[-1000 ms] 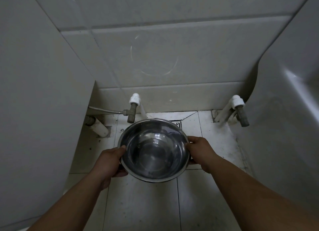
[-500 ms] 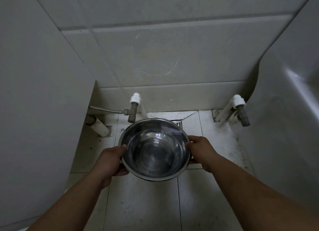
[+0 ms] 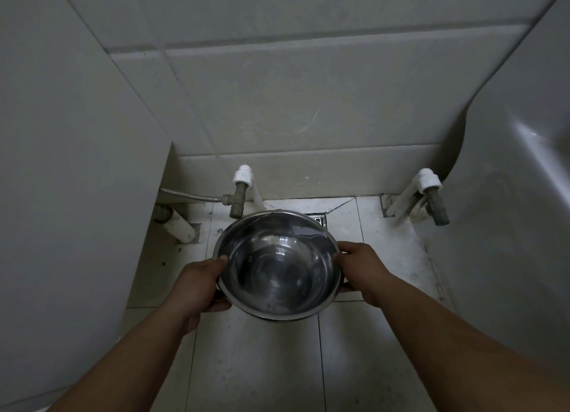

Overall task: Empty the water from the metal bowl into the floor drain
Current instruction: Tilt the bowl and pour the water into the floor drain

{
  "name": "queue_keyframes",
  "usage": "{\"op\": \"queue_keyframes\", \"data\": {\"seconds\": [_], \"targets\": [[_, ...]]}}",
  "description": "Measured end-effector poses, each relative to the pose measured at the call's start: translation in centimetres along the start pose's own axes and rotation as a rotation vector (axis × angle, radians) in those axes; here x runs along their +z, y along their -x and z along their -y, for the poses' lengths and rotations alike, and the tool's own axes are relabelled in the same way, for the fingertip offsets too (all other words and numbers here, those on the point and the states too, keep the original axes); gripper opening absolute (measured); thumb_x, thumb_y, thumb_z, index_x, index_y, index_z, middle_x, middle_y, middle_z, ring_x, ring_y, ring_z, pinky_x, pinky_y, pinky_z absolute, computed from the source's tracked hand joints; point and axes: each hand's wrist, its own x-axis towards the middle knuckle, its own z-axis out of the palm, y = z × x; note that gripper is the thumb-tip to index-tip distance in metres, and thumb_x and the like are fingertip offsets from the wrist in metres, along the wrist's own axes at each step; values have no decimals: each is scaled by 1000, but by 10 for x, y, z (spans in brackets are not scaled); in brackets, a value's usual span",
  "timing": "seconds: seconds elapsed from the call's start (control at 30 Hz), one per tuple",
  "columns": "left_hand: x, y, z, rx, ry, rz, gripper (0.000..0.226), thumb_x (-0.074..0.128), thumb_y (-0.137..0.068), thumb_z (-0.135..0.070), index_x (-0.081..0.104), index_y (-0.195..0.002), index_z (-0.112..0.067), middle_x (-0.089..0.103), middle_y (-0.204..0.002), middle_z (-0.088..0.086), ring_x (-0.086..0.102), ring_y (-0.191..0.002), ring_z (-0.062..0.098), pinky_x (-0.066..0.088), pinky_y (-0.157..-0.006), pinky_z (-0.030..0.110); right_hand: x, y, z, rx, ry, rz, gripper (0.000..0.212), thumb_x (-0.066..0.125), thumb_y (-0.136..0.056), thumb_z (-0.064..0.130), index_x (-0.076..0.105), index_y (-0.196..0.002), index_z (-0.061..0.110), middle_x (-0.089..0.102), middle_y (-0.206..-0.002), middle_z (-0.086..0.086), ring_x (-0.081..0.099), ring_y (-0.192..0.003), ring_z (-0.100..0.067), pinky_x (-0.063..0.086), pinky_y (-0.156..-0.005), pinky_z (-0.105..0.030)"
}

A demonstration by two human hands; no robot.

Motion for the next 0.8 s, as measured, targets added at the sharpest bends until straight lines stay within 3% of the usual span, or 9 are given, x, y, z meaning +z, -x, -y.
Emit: {"op": "queue_keyframes", "data": {"seconds": [0.17,0.33,0.6,0.7,0.8], "targets": [[0,0,-1,2,6,-9,35,55,-105,-38,82,-97,-16,80,-70,3,77,-62,28,61,-53,32,1,0,1,2,14,4,32,53,-100,-1,77,-106,20,79,-90,-15,77,-77,-32,66,-59,-35],[-1,2,-2,5,13,-3,34,56,-105,-38,80,-101,-15,78,-88,12,76,-64,29,61,-53,32,1,0,1,9,13,2,34,53,-100,-1,76,-101,23,79,-89,-15,77,-77,-32,67,-61,-37],[-1,1,-2,-1,17,-12,33,56,-105,-38,80,-102,-15,79,-89,13,78,-59,27,61,-53,32,1,0,-1,16,17,10,33,55,-100,-1,77,-101,24,79,-84,-12,78,-72,-29,64,-54,-31],[-1,1,-1,5,12,-22,33,56,-105,-39,80,-101,-15,81,-78,7,79,-60,27,62,-53,33,1,-1,-1,19,-2,9,35,55,-99,-1,77,-100,25,79,-69,-5,77,-62,-23,63,-52,-30],[-2,0,-1,5,16,-19,32,57,-105,-38,80,-102,-16,81,-70,2,79,-61,28,63,-54,34,0,-1,0,21,-6,15,35,55,-99,-2,77,-101,25,79,-74,-8,77,-68,-27,64,-55,-33]]}}
